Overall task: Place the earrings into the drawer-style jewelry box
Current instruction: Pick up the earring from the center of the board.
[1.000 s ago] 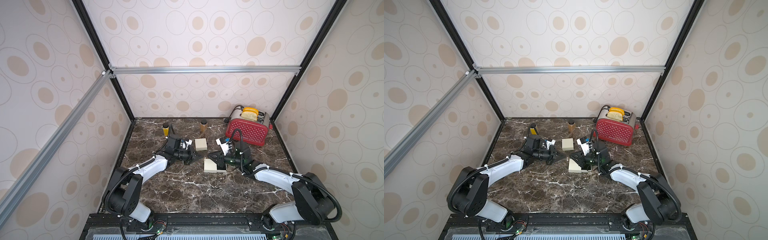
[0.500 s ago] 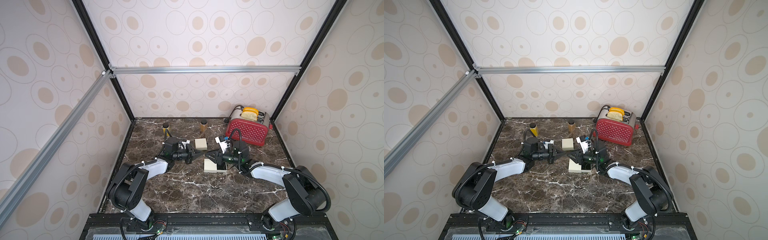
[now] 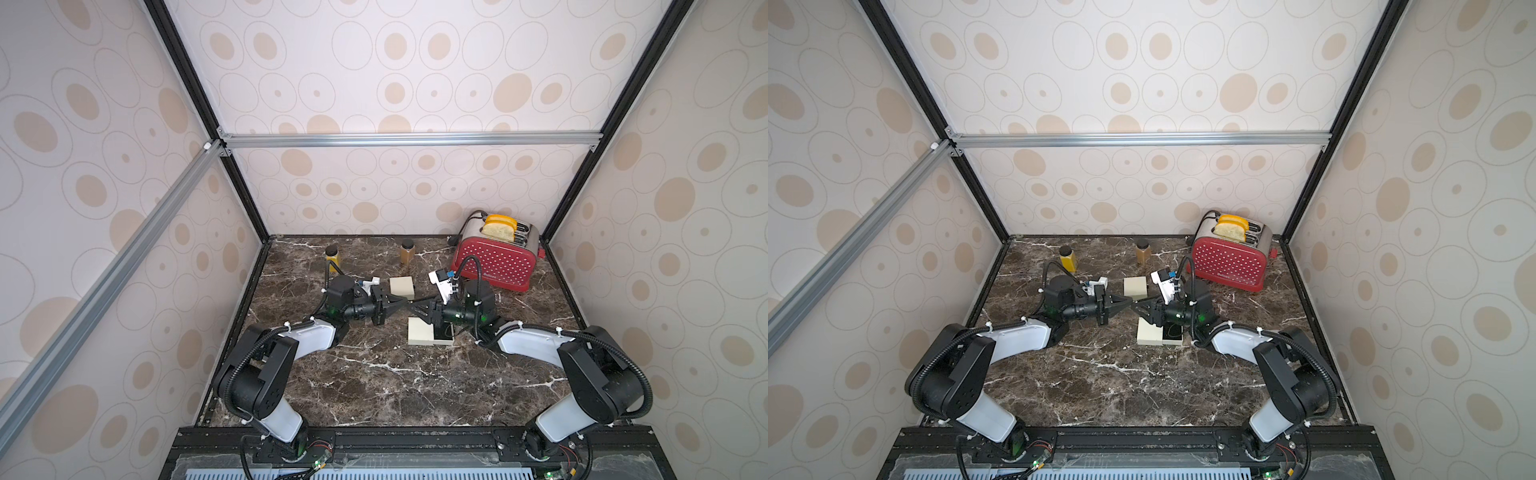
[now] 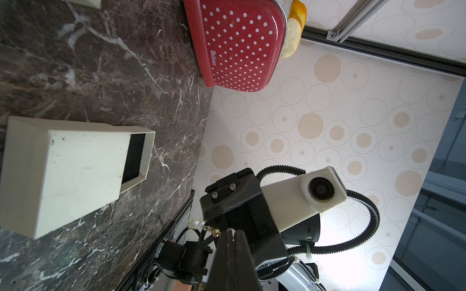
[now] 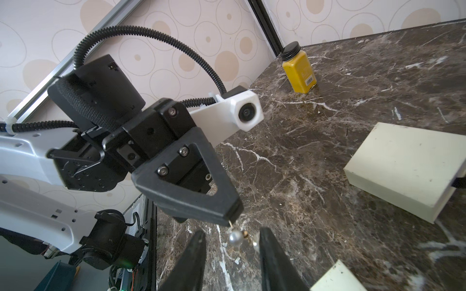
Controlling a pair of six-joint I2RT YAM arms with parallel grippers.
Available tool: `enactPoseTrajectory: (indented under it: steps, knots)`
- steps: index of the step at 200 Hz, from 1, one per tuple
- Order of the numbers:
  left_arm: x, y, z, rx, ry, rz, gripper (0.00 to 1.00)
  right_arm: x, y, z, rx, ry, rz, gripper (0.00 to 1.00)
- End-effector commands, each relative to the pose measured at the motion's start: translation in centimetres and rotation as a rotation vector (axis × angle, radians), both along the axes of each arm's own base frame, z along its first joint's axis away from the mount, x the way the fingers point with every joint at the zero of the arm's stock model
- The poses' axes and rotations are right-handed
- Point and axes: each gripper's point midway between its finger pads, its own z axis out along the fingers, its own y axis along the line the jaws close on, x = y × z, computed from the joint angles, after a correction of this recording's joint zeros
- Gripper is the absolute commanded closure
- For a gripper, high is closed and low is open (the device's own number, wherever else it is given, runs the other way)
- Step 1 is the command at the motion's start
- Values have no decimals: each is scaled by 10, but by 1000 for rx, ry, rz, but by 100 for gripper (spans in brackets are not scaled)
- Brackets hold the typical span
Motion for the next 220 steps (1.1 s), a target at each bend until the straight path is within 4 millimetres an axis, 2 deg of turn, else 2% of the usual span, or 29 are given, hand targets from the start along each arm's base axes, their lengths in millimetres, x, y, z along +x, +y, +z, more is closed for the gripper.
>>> enactPoseTrajectory:
  steps: [1, 34, 100, 127, 220]
  knots:
    - [2, 2, 9, -31, -20, 6, 100, 6, 1, 14, 37, -36, 4, 62]
    - [1, 2, 9, -32, -20, 6, 100, 8, 3, 17, 49, -35, 15, 66]
    - [1, 3, 6, -30, -16, 7, 100, 7, 5, 13, 59, -14, 30, 84]
    - [1, 4, 6, -29, -17, 11, 100, 6, 4, 13, 58, -14, 28, 89]
    - [1, 7, 4, -26, -13, 22, 100, 5, 5, 10, 61, 11, 49, 84]
